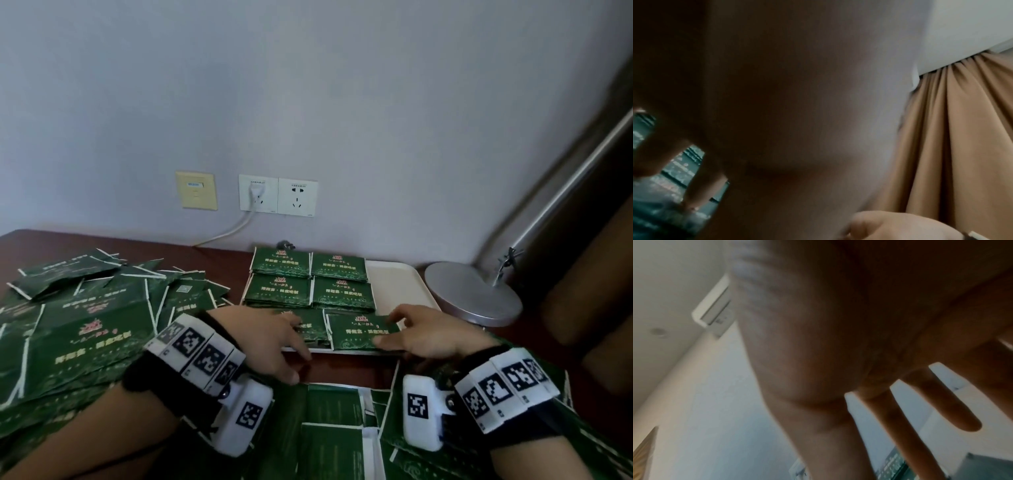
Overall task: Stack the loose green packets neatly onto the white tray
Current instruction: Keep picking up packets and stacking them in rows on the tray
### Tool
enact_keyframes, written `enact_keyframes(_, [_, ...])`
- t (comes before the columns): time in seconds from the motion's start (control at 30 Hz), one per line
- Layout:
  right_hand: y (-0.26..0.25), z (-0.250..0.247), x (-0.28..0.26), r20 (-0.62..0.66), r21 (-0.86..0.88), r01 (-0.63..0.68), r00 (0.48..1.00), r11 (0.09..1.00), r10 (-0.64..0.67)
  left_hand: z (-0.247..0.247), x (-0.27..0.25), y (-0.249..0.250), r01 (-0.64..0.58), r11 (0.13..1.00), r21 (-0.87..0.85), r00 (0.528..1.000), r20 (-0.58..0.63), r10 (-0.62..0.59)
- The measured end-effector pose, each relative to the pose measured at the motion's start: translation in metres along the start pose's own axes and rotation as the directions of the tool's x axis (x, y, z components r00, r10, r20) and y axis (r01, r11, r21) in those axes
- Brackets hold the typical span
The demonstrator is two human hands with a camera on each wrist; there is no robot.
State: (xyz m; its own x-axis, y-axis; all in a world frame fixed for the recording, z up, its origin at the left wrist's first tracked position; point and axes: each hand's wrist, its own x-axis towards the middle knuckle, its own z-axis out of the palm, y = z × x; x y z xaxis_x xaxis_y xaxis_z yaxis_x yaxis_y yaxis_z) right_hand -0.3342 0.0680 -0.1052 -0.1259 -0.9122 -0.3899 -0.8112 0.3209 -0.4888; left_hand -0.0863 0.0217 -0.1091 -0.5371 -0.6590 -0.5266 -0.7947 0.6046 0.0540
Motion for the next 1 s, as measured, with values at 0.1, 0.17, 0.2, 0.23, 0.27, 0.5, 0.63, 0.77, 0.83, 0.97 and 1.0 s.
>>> enact_keyframes(0.1, [-0.01,0.001,-0.003,0.026,-0.247,0.082,0.997,0.966,-0.078,0.002,0.002,-0.006,0.01,1.0,-0.019,1.0,0.009,-0.01])
enact_keyframes(0.17, [-0.015,0.005,-0.006,0.062,-0.271,0.126,0.992,0.954,-0.113,0.004,0.003,-0.01,0.034,0.999,-0.005,0.999,0.005,-0.034])
enact_keyframes(0.2, [-0.017,0.006,-0.007,0.078,-0.275,0.132,0.99,0.952,-0.115,0.005,0.003,-0.011,0.046,0.999,0.001,0.999,0.002,-0.046])
enact_keyframes(0.23, [-0.017,0.008,-0.007,0.09,-0.279,0.132,0.99,0.951,-0.111,0.006,0.002,-0.013,0.057,0.998,0.001,0.998,-0.001,-0.057])
enact_keyframes(0.27, [-0.016,0.009,-0.007,0.103,-0.284,0.13,0.989,0.95,-0.104,0.006,0.002,-0.014,0.064,0.998,-0.003,0.998,-0.009,-0.064])
enact_keyframes(0.5, [-0.008,0.009,0.002,0.16,-0.31,0.119,0.984,0.943,-0.072,0.004,-0.001,-0.02,0.078,0.996,-0.042,0.997,-0.025,-0.079])
enact_keyframes(0.63, [-0.008,0.009,0.006,0.144,-0.318,0.13,0.986,0.939,-0.088,0.004,0.0,-0.025,0.134,0.991,0.017,0.991,0.0,-0.134])
enact_keyframes(0.77, [-0.006,0.01,0.008,0.118,-0.303,0.112,0.99,0.946,-0.08,0.007,-0.001,-0.029,0.196,0.98,-0.031,0.978,-0.069,-0.198])
enact_keyframes(0.83, [-0.006,0.01,0.009,0.104,-0.313,0.108,0.991,0.944,-0.078,0.003,-0.002,-0.025,0.176,0.984,-0.035,0.979,-0.098,-0.179])
enact_keyframes(0.97, [-0.005,0.009,0.009,0.102,-0.32,0.106,0.992,0.942,-0.077,0.0,0.001,-0.018,0.091,0.991,-0.101,0.986,-0.13,-0.104])
enact_keyframes(1.0, [-0.006,0.009,0.008,0.105,-0.317,0.112,0.991,0.942,-0.082,0.0,0.001,-0.016,0.071,0.992,-0.107,0.991,-0.106,-0.082])
